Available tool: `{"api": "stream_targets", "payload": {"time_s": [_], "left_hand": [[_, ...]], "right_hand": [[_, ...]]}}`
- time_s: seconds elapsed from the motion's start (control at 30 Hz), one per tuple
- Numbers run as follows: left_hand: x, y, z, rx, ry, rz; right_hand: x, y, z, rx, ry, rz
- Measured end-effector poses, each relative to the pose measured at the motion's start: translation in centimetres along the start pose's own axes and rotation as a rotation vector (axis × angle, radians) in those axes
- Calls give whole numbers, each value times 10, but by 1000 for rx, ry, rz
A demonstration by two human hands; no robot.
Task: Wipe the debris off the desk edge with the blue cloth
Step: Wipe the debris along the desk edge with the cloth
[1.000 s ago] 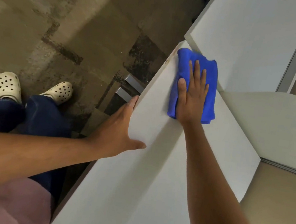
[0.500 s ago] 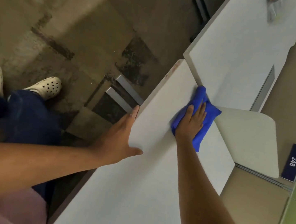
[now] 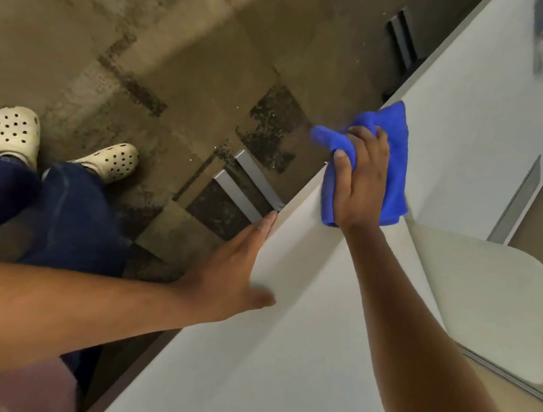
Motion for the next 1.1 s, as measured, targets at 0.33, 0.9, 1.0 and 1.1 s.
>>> {"api": "stream_targets", "payload": {"time_s": [0.33,0.9,1.0,1.1], "left_hand": [[-1,-2,9,-204,81,-19],[-5,3,4,-182,97,29],[-2,2,6,-189,75,31],[2,0,8,-176,66,15]], "right_hand": [[31,54,37,-584,65,379],[-6,-33,-17,129,-9,-143],[-20,-10,-41,315,-23,-165],[-31,8,-63,523,19,-176]]}}
Point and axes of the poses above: each hand's wrist, its own y-axis away from the middle knuckle, its own x-axis out of the palm, z = x × y, the point moved 7 cm from there along -y, towards the middle knuckle, and after that the axes turned 11 degrees about -y, right-handed, at the moved point
